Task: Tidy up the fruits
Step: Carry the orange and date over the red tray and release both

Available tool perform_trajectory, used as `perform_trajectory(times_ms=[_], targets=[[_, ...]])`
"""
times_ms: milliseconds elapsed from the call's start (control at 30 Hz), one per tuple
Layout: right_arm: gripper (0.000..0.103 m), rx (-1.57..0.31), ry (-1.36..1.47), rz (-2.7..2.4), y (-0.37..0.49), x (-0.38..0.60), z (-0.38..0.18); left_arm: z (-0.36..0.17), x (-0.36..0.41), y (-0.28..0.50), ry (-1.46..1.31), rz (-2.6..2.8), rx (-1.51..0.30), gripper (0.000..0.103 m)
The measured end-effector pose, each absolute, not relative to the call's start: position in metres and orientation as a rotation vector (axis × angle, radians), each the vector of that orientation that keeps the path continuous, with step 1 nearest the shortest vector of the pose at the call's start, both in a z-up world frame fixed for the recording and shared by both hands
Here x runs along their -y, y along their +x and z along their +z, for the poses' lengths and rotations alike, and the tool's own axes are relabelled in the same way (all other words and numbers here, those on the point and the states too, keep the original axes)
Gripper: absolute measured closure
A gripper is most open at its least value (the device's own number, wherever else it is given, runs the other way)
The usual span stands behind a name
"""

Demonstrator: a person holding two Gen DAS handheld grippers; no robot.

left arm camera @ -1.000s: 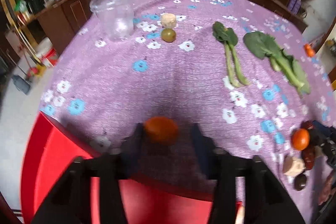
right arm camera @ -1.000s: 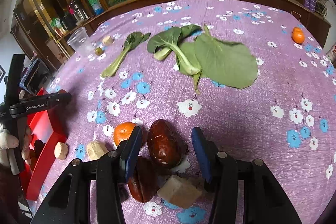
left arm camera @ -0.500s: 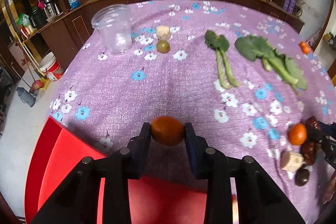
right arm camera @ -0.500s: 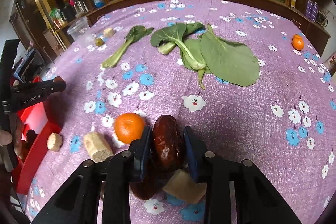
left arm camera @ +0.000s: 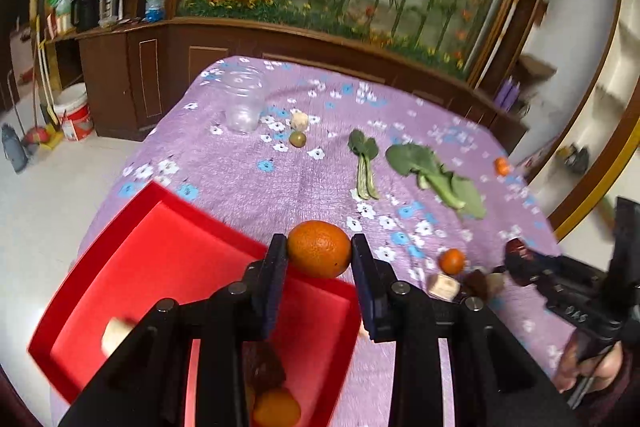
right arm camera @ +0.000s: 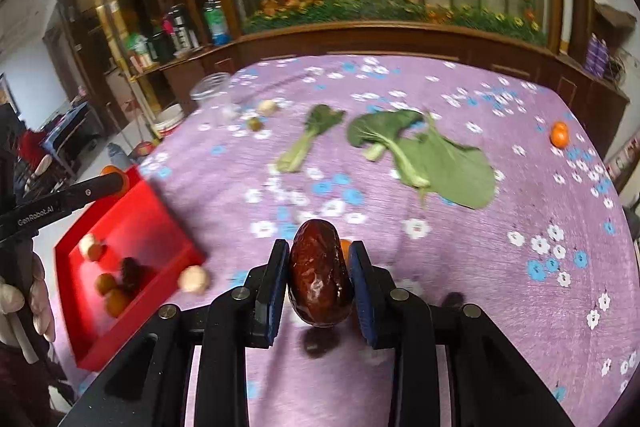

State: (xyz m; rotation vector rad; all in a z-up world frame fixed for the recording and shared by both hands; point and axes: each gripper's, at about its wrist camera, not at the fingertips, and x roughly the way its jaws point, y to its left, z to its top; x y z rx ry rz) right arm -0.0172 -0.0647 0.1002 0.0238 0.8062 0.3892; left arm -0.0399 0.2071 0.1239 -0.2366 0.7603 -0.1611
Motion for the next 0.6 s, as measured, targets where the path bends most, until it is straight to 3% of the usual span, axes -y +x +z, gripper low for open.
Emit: perform_trajectory(times_ms=[300,600], targets=[[0.07,-0.81,0.005,0.585,-0.051,-0.025,0.112,0.114,-0.282,-0.095,-0.368,-0.041,-0.722,0.072],[0.069,-0.905,0.017,0.767,-0.065,-0.109,0.079,0.071,-0.337,-0.109,-0.433,0.128,-0.775,0.072]])
